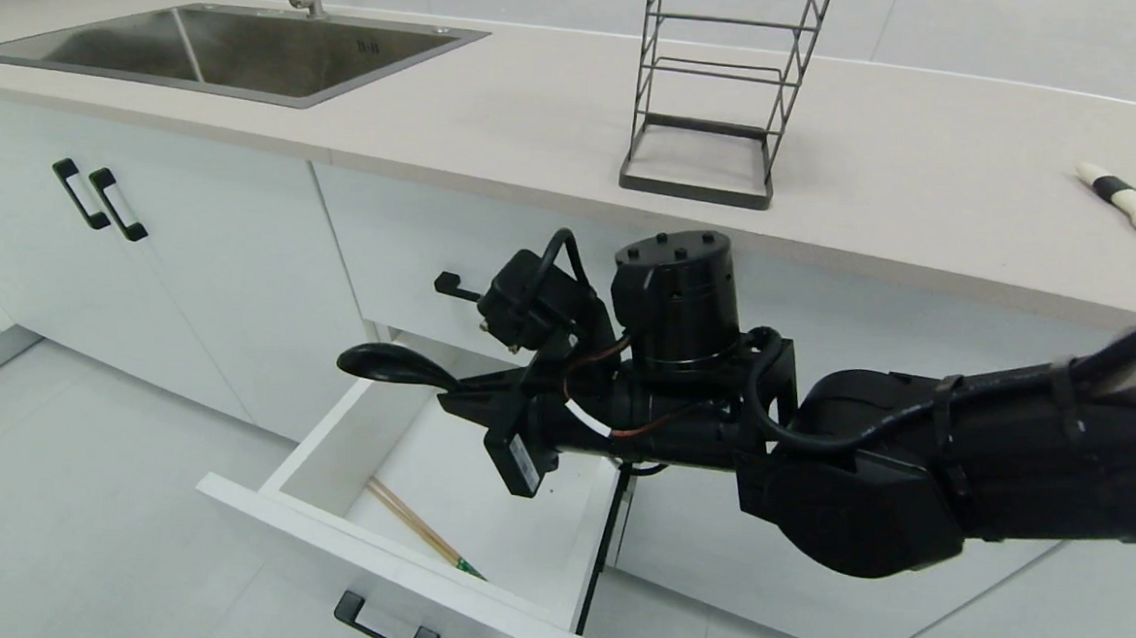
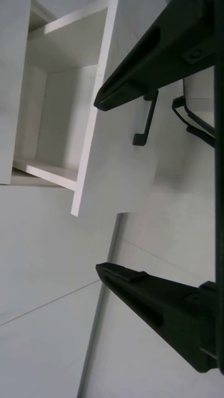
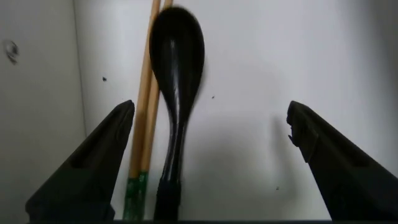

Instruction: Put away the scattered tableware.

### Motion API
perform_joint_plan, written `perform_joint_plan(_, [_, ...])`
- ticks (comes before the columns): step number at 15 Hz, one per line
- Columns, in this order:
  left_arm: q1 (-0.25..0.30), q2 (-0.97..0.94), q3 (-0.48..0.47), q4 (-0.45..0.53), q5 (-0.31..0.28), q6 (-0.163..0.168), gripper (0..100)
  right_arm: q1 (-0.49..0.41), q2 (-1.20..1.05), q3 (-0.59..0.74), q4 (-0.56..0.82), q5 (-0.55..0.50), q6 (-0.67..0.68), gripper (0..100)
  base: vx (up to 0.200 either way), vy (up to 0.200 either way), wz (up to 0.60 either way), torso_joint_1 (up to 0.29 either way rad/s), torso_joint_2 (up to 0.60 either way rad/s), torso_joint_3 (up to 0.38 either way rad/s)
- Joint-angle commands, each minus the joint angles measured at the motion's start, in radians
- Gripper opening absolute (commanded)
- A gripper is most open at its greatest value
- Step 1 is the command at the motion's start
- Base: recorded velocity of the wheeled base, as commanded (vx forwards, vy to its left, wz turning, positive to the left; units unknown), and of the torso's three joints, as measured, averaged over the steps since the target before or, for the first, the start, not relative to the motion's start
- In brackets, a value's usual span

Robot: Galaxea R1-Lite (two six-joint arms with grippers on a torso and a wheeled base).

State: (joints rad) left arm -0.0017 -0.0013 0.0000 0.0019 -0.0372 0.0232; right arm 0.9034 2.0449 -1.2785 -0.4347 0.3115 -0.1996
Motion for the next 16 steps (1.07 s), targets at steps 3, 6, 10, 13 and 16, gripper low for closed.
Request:
perform_joint_plan(3, [0.0,0.001,0.0,0.001,0.0,0.0,100,0.0,0.06,-0.081,-0.013,0.0,-0.064,0,0.0,0.0,0.0,-0.049,0.26,0.077])
perform_joint_plan(6, [0.0,0.001,0.0,0.001,0.0,0.0,100,-0.028,0.097,-0.084,-0.006,-0.002,-0.208,0,0.0,0.0,0.0,-0.005,0.08,0.026])
perform_joint_plan(10, [0.0,0.001,0.0,0.001,0.0,0.0,100,-0.032,0.101,-0.087,0.045,-0.002,-0.21,0,0.0,0.0,0.0,0.0,0.0,0.0])
perform_joint_plan(13, [0.0,0.001,0.0,0.001,0.0,0.0,100,-0.026,0.049,-0.091,0.047,-0.009,-0.201,0,0.0,0.0,0.0,-0.001,0.0,0.017])
perform_joint_plan(16, [0.0,0.001,0.0,0.001,0.0,0.0,100,0.017,0.031,-0.081,0.039,-0.071,-0.087,0,0.0,0.0,0.0,0.0,0.0,0.0])
